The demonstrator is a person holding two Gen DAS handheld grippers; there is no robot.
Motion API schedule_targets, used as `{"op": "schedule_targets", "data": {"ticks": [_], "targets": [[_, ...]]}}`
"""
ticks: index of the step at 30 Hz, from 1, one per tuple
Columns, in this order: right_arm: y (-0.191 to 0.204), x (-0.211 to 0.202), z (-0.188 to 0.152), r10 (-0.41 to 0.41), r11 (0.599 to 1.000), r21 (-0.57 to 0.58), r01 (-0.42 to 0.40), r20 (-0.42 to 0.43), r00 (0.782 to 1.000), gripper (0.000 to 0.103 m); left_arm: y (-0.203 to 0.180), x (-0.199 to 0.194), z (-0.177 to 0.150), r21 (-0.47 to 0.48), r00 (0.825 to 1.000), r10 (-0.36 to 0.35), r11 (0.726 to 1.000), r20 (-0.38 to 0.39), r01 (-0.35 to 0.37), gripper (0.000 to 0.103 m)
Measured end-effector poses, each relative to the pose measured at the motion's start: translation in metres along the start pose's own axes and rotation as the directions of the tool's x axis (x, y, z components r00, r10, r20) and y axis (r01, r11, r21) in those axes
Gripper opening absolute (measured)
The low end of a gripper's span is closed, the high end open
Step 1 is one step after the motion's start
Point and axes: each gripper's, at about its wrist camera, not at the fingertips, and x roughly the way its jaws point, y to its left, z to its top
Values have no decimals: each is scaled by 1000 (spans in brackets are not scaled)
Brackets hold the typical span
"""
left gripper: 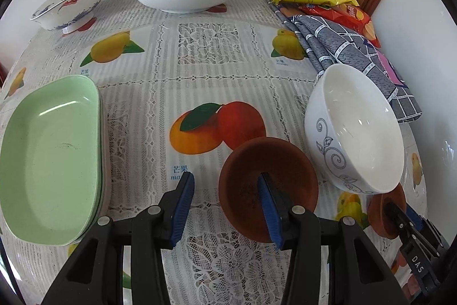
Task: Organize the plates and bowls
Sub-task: 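Grasp one brown clay dish with the right tool while the left tool grasps the other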
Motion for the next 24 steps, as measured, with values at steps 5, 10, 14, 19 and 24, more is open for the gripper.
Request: {"op": "schedule_targets", "data": {"ticks": [5, 10, 14, 19, 24], "targets": [[3, 6, 3, -10, 1000, 3, 10, 2, 1000, 37, -1, 5, 2, 10, 1000, 9, 1000, -3, -9, 33], [2, 7, 5, 4, 1000, 30, -5, 16, 1000, 19, -4, 5, 3, 27, 1000, -13, 1000, -8, 13, 20], [3, 4, 5, 31, 999, 40, -32, 21, 999, 10, -7, 2, 2, 44, 1000, -4, 999, -1, 4, 12], [5, -6, 4, 47, 998, 44, -48, 41, 998, 8, -8, -10, -1, 72, 999, -22, 997, 23, 21, 8], [10, -18, 2, 47, 998, 37, -49, 55, 997, 9, -8, -25, -6, 77, 999, -22, 997, 30, 19, 8]]}}
